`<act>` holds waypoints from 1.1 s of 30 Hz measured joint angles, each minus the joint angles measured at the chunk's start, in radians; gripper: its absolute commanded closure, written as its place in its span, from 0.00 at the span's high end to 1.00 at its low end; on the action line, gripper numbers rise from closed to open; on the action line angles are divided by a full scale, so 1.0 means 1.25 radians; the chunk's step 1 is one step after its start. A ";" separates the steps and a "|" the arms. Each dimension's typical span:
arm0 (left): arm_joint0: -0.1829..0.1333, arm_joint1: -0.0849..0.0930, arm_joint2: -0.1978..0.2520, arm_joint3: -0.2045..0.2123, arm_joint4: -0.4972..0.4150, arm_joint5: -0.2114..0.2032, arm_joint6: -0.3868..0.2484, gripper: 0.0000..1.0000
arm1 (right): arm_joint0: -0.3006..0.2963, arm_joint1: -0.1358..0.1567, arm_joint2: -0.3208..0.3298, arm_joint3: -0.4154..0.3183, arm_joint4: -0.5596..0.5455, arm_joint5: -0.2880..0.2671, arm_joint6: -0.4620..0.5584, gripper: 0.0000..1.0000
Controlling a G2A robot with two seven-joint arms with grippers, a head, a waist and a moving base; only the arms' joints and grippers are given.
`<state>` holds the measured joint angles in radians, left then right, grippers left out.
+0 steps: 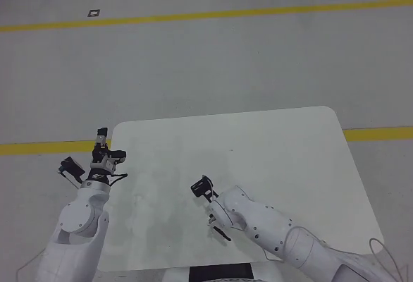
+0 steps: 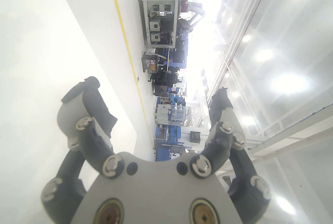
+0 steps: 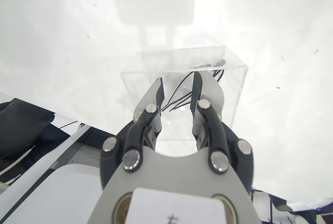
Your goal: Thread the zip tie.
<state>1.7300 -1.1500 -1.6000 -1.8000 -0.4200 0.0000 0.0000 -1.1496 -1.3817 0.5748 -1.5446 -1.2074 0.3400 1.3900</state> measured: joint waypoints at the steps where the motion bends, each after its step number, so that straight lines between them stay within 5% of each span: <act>1: 0.000 0.000 0.000 0.000 0.000 0.000 0.000 1.00 | 0.000 -0.001 0.000 0.002 -0.001 0.000 0.000 0.20; 6: 0.000 0.000 0.000 0.000 0.000 0.000 0.000 1.00 | -0.002 -0.008 0.002 0.013 -0.012 0.000 0.000 0.15; 9: 0.000 0.000 0.000 0.000 0.000 0.000 0.000 1.00 | -0.004 -0.012 0.004 0.017 -0.021 0.000 0.000 0.00; 22: 0.000 0.000 0.000 0.000 0.000 0.000 0.000 1.00 | -0.021 -0.013 0.032 -0.024 -0.053 0.000 0.000 0.00; 33: 0.000 0.000 0.000 0.000 0.000 0.000 0.000 1.00 | -0.068 0.027 0.115 -0.156 -0.015 -0.004 0.000 0.00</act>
<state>1.7300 -1.1500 -1.6000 -1.8000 -0.4200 0.0000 0.0000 -1.2347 -1.3475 0.7190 -1.7390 -1.2263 0.3351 1.3900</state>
